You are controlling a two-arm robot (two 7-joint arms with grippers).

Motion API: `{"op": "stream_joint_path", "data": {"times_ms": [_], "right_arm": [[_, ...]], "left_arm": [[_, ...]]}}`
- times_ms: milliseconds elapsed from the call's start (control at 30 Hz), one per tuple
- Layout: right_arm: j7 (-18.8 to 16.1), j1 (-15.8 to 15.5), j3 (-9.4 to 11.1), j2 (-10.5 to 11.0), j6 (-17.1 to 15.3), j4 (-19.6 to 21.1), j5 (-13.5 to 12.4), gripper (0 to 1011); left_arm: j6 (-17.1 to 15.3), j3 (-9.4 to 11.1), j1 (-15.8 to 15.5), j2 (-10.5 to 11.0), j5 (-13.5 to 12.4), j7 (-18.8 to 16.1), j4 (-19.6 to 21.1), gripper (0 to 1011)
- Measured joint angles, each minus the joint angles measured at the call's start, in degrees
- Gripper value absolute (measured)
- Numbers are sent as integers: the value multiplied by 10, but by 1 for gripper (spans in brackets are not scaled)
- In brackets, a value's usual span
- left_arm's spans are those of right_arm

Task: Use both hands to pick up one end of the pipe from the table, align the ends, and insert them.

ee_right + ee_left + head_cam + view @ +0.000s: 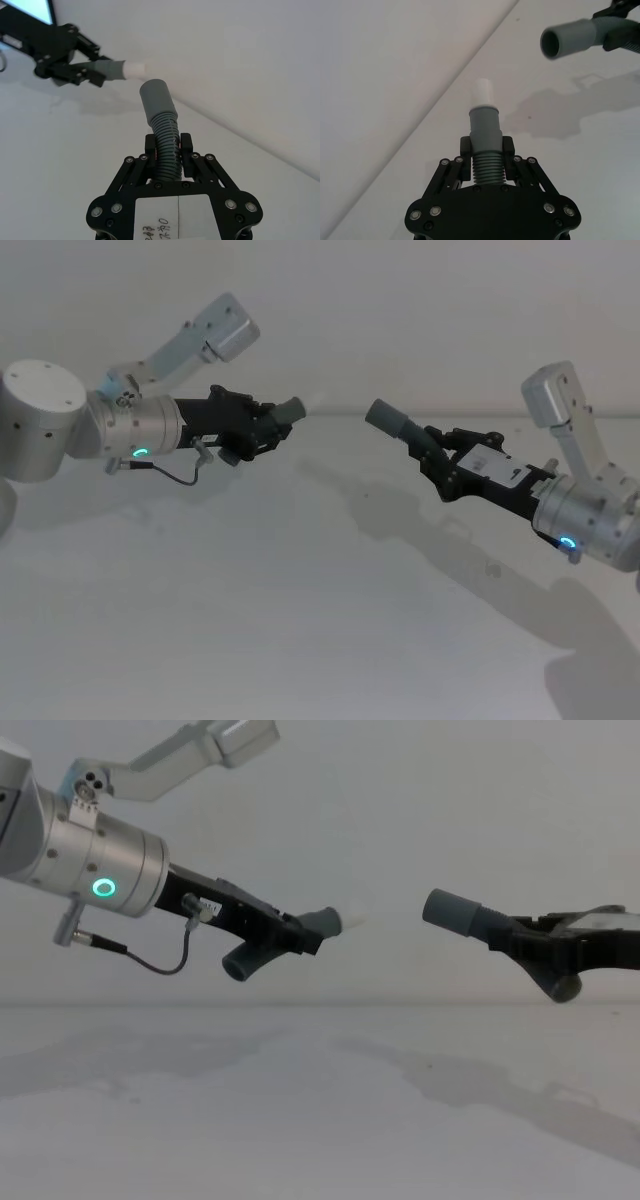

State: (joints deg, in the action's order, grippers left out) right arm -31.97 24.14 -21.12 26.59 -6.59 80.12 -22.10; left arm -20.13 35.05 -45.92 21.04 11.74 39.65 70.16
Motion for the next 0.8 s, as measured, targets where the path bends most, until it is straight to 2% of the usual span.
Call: {"op": "stream_joint_path", "data": {"times_ms": [433, 800], "right_arm": [[-107, 21, -20, 49, 7, -7, -22, 279], [-153, 30, -32, 66, 11, -13, -34, 279]], "left_arm": [[80, 25, -34, 14, 8, 91, -28, 351], [148, 49, -54, 28, 5, 152, -43, 351]]}}
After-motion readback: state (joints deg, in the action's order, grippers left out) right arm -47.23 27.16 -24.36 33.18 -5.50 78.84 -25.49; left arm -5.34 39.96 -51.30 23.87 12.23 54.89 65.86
